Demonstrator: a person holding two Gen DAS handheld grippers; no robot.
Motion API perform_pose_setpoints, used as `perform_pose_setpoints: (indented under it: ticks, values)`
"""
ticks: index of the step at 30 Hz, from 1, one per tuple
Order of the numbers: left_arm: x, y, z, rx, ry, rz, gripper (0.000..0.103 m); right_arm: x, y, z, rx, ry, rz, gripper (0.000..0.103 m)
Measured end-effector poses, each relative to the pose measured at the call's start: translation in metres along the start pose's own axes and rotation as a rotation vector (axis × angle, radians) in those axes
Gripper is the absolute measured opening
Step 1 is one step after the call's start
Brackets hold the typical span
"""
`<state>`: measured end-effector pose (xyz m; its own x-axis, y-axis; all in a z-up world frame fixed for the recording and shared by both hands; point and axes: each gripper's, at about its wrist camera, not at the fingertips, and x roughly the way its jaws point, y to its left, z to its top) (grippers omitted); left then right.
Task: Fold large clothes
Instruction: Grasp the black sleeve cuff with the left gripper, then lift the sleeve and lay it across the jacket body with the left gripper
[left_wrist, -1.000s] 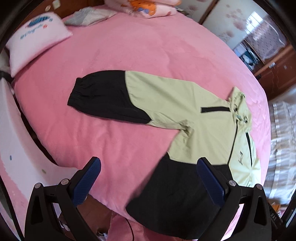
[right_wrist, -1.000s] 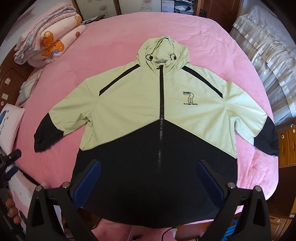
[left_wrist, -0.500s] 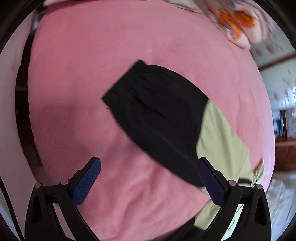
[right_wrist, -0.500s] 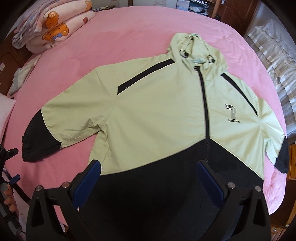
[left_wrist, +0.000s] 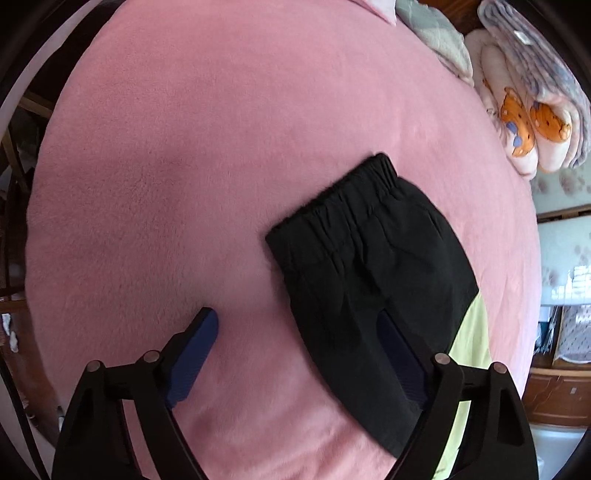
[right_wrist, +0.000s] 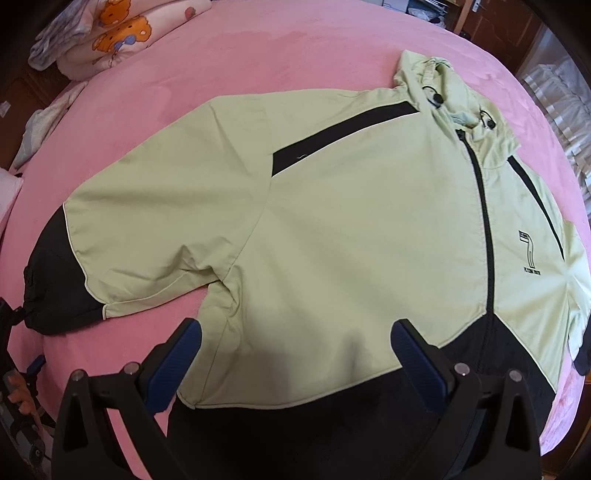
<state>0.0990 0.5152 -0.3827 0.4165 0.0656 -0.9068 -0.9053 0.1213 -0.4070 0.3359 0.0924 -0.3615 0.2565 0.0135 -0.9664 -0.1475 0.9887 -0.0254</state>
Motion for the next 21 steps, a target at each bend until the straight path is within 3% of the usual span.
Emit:
perform_pose_setpoints:
  ticks: [5, 10, 12, 14, 18, 21]
  values:
    - [0.008, 0.0, 0.003, 0.019, -0.045, 0.009, 0.065, 0.008, 0.005, -0.003, -0.034, 0.01, -0.006, 0.102]
    - [0.01, -0.013, 0.009, 0.04, -0.064, -0.004, 0.056, 0.011, 0.004, -0.003, -0.028, 0.013, -0.013, 0.102]
    - [0.012, -0.02, 0.016, 0.068, -0.073, -0.01, 0.043, 0.011, 0.003, -0.003, -0.017, 0.012, -0.016, 0.102]
    - [0.016, -0.027, 0.023, 0.074, -0.069, -0.002, 0.038, 0.012, 0.004, -0.003, -0.011, 0.014, -0.021, 0.102]
    - [0.016, -0.025, 0.03, 0.044, -0.081, -0.047, 0.022, 0.012, 0.006, -0.004, -0.008, 0.019, -0.035, 0.102]
    - [0.012, -0.029, 0.029, 0.056, -0.106, -0.062, 0.016, 0.011, 0.008, -0.005, -0.002, 0.02, -0.036, 0.102]
